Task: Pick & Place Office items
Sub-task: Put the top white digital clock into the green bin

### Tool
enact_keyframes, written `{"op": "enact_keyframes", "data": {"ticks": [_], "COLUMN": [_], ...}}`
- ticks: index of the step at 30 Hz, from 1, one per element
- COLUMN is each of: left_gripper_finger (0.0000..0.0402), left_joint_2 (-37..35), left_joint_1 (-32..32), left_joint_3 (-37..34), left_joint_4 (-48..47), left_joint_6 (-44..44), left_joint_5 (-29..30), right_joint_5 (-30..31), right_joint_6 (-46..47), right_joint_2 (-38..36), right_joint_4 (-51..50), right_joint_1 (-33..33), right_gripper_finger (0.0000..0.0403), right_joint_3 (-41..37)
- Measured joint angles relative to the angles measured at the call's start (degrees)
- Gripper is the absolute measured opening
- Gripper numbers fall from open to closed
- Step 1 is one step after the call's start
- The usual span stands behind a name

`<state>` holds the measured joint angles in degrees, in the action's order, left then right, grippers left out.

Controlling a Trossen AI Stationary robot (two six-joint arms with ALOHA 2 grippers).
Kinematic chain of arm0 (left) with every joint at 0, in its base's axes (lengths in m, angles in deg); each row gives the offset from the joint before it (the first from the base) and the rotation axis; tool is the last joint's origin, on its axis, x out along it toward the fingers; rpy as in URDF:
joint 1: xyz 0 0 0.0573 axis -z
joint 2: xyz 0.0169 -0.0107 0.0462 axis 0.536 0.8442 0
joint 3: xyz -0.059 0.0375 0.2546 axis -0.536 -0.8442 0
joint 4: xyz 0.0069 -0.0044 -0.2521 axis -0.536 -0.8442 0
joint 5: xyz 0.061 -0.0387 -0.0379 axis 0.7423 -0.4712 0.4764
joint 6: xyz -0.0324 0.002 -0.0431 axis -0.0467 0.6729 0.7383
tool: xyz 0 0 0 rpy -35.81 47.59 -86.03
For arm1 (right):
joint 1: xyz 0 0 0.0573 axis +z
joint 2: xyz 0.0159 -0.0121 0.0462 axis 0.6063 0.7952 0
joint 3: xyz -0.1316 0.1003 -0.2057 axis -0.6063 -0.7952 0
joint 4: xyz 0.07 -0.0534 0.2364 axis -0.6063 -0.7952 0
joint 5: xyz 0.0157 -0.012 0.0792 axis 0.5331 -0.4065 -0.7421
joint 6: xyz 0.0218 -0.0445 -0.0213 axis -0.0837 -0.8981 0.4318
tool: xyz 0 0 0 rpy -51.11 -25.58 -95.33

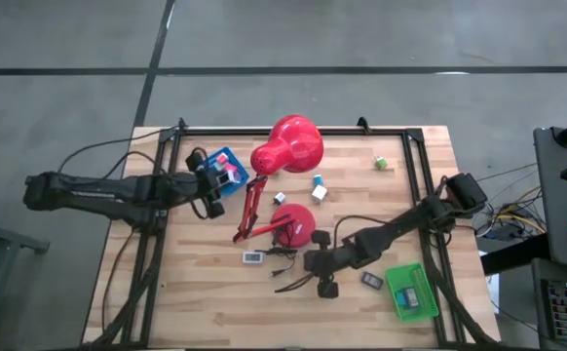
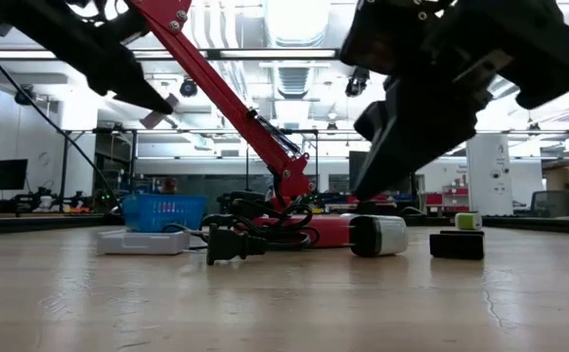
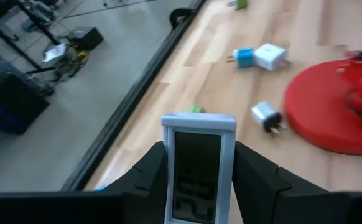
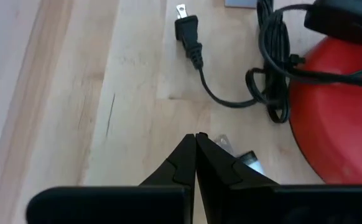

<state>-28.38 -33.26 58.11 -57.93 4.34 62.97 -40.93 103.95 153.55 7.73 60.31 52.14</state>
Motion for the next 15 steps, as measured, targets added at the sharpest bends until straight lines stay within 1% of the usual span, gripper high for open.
{"op": "enact_keyframes", "data": {"ticks": [5, 7, 15], "left_gripper_finger": [0.0135, 0.0135, 0.0135], "left_joint_2": [-2.2, -2.6, -2.2], "left_joint_1": [6.8, 10.0, 23.2], "left_joint_3": [-0.2, -0.3, -0.3], "left_joint_4": [-1.3, -1.3, -3.1], "left_joint_6": [4.0, 4.6, 11.3], "left_joint_5": [0.2, 1.3, 12.6], "right_joint_5": [0.0, 0.1, 0.2], "right_joint_6": [-0.6, -1.2, -3.0], "right_joint_2": [-0.1, -0.2, -0.2], "right_joint_4": [1.8, 2.1, 2.6], "right_joint_1": [0.8, 1.5, 3.8], "right_gripper_finger": [0.0008, 0.0008, 0.0008], "right_joint_3": [-1.1, -1.1, -1.1]}}
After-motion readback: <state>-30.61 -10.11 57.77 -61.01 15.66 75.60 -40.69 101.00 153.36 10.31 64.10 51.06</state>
